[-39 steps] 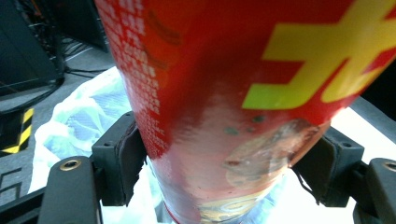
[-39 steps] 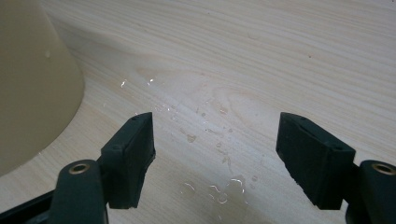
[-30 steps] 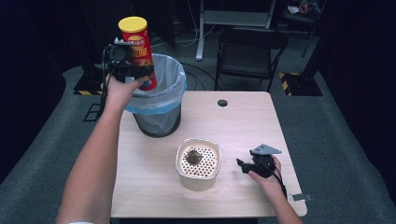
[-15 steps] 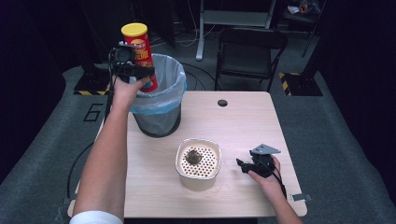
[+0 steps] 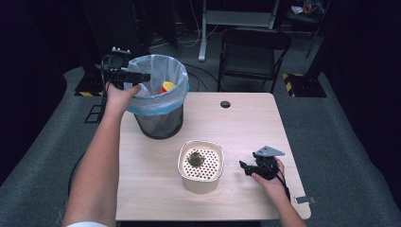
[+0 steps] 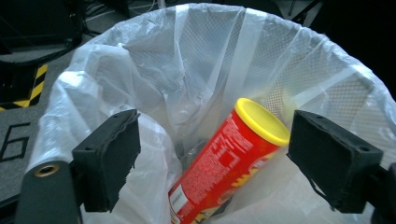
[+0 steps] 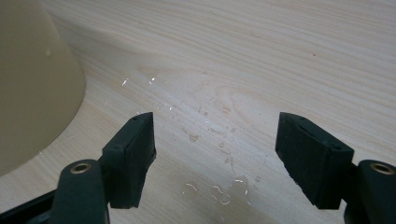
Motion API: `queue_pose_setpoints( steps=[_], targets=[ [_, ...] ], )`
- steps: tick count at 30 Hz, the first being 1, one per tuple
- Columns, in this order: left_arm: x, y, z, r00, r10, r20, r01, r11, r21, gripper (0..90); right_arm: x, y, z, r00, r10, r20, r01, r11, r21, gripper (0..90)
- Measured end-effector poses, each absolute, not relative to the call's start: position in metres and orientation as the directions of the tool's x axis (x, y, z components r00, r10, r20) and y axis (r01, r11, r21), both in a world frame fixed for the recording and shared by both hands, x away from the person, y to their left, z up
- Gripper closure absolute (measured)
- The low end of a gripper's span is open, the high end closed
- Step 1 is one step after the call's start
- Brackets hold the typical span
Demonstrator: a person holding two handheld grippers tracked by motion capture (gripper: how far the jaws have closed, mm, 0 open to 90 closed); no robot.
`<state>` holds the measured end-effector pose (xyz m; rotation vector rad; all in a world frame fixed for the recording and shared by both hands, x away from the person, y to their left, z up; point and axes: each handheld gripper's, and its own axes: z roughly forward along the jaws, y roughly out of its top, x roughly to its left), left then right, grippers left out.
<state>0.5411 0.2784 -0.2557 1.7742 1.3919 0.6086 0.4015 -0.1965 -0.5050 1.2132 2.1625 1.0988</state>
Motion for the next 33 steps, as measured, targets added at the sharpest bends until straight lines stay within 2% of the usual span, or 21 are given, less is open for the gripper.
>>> queue_pose_setpoints(
  steps=[6, 13, 23, 33],
  targets=[
    [0.528, 0.286, -0.25, 0.323, 0.94, -0.109, 0.558, -0.096, 0.824, 22.7, 0.401, -0.196, -0.505, -0.532, 0.847, 0.017, 0.515, 0.308, 0.8, 28.2],
    [0.512, 0.291, -0.242, 0.373, 0.925, -0.069, 0.532, -0.153, 0.833, 28.4, 0.402, -0.198, -0.506, -0.526, 0.85, 0.02, 0.52, 0.303, 0.798, 28.2],
    [0.491, 0.301, -0.237, 0.473, 0.878, -0.069, 0.511, -0.21, 0.833, 37.2, 0.401, -0.198, -0.506, -0.525, 0.851, 0.024, 0.525, 0.302, 0.796, 28.2],
    [0.457, 0.294, -0.246, 0.614, 0.787, -0.051, 0.455, -0.301, 0.838, 37.1, 0.401, -0.2, -0.505, -0.513, 0.858, 0.023, 0.522, 0.291, 0.802, 28.1]
  ],
)
